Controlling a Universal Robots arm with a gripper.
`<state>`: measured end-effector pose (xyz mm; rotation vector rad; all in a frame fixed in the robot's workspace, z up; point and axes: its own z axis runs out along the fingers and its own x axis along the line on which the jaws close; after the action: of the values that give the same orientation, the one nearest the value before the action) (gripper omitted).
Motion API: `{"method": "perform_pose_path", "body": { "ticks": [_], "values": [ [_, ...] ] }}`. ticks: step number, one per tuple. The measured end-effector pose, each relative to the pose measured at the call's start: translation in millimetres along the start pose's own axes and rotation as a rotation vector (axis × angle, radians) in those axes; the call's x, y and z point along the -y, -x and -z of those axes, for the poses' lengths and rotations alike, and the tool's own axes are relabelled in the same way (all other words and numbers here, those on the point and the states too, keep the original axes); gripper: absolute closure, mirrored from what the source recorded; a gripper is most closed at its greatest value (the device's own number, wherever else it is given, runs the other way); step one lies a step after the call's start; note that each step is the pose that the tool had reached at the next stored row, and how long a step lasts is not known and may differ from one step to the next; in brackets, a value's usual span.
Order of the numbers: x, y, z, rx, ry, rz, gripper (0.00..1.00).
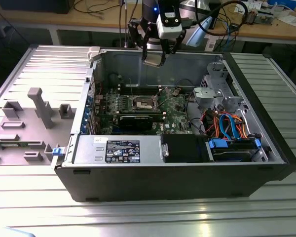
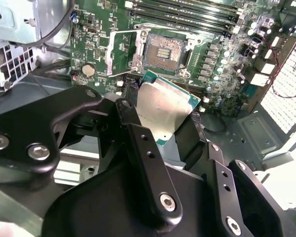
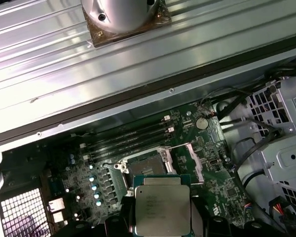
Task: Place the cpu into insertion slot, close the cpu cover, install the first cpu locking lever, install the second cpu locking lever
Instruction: 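Place the cpu into insertion slot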
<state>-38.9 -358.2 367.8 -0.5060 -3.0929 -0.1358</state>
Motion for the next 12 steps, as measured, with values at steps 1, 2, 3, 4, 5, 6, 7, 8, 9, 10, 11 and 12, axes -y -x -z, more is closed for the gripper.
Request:
{"method": "perform_pose_path", "body": {
  "ticks": [1, 2, 3, 4, 5, 6, 7, 8, 9, 10, 11, 12],
  "values": [
    [0.5, 0.0, -1.5, 0.0003, 0.0001, -0.004, 0.45],
    [0.5, 0.1, -2.2, 0.0007, 0.0, -0.007, 0.45],
    [0.6, 0.1, -3.1, 0.0013, 0.0001, -0.015, 0.45],
    [0.7, 0.2, -4.4, 0.0026, 0.0003, -0.032, 0.45],
    [0.9, 0.1, -5.7, 0.0048, 0.0008, -0.056, 0.45],
    [0.9, 0.2, -6.2, 0.0053, 0.0009, -0.064, 0.45],
    [0.9, 0.2, -6.3, 0.0056, 0.0008, -0.067, 0.45],
    [1.0, 0.2, -6.4, 0.0056, 0.0009, -0.068, 0.45],
    [1.2, 0.2, -6.5, 0.0057, 0.0011, -0.068, 0.45],
    [1.4, 0.3, -6.5, 0.0057, 0.0011, -0.068, 0.45],
    [1.4, 0.3, -6.5, 0.0057, 0.001, -0.068, 0.45],
    [1.4, 0.3, -6.5, 0.0057, 0.0011, -0.068, 0.45]
  ]
}}
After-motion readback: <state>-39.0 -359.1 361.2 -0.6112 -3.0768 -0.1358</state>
